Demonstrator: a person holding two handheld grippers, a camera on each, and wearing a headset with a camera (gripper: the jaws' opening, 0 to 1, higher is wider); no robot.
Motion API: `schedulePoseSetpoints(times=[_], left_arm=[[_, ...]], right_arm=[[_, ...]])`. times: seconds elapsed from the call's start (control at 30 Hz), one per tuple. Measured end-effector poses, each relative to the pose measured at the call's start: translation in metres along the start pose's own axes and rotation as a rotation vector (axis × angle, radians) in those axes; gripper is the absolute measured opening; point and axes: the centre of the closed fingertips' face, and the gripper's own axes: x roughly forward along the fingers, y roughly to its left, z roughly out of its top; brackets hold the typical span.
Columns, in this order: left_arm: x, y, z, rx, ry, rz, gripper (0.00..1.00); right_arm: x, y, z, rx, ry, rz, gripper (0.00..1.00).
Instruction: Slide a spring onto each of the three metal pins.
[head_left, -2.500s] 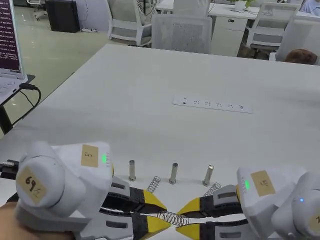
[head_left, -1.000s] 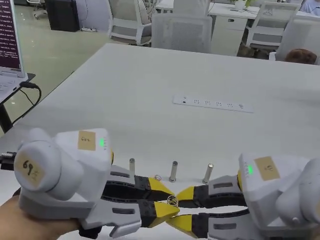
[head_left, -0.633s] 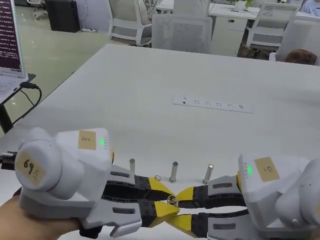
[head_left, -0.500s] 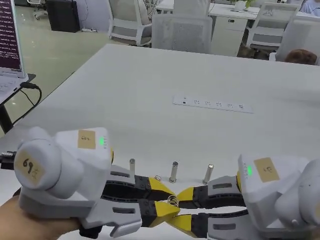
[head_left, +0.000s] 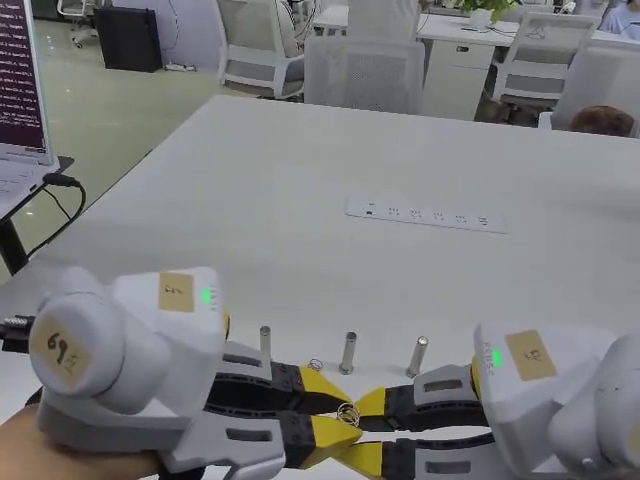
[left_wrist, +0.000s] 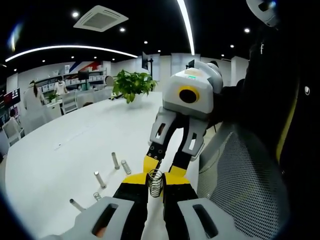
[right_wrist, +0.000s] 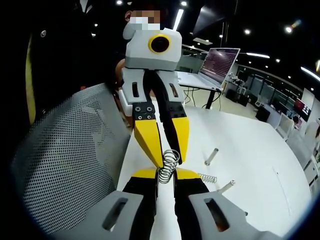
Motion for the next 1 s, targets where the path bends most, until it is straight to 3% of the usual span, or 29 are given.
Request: schedulePoseSetpoints(times=[0.23,0.43,0.8,1.0], left_arm=[[-0.002,0.003,-0.002,-0.002,-0.002,0.01,0.03],[-0.005,0.009,-0.004,-0.009,-0.002,0.024,0.03],[-0.009,0.023,-0.006,-0.023,-0.01,0.052,0.03],[-0.013,0.032,-0.009,-0.035,-0.013,0.076,0.03]], right_arm=[[0.0,-0.003,-0.001,0.019,0.001,-0.011,0.14],[-0.008,-0.014,-0.002,0.045,-0.009,-0.055,0.23],[-0.023,-0.031,-0.01,0.115,-0.008,-0.128,0.48],[-0.037,-0.043,-0.016,0.143,-0.014,-0.194,0.6]])
